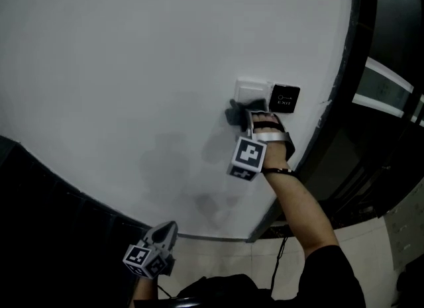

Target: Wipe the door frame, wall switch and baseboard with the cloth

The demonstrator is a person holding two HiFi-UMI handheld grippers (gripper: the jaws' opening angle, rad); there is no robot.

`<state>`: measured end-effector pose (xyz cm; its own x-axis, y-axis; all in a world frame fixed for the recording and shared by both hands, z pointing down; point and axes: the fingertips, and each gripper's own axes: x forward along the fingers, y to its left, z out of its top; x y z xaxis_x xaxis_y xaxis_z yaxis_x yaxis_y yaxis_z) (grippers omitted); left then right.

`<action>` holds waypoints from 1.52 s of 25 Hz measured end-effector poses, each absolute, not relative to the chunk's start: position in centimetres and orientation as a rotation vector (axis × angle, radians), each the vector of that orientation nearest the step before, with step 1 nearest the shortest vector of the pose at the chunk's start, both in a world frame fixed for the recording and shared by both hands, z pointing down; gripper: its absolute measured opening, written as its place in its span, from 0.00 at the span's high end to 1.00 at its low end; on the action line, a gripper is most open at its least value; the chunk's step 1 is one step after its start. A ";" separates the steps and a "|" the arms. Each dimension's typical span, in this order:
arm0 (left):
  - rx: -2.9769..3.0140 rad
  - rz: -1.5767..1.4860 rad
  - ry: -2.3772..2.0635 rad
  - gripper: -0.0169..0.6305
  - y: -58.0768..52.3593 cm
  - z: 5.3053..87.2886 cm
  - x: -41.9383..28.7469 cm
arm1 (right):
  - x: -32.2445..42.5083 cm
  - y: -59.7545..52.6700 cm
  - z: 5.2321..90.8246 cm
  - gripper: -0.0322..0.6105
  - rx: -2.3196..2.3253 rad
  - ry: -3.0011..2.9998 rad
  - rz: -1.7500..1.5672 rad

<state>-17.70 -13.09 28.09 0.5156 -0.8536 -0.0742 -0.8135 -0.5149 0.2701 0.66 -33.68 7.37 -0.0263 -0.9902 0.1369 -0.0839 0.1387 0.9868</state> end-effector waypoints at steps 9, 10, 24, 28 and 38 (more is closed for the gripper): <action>2.609 -0.312 -1.345 0.99 -14.1 27.3 -15.8 | 7.4 -29.9 -1.1 0.80 1.391 -1.254 -1.287; 2.611 -0.321 -1.328 0.99 -14.2 27.2 -15.4 | 8.4 -29.6 -2.9 0.80 1.439 -1.233 -1.291; 2.600 -0.310 -1.312 0.99 -14.7 27.9 -15.0 | 11.8 -33.5 -0.4 0.80 1.414 -1.086 -1.084; 2.596 -0.298 -1.313 0.99 -14.7 28.0 -15.2 | 11.0 -33.3 0.7 0.80 1.394 -1.132 -1.079; 2.628 -0.274 -1.300 0.99 -14.6 27.5 -14.2 | 10.6 -33.0 2.6 0.80 1.367 -1.181 -1.057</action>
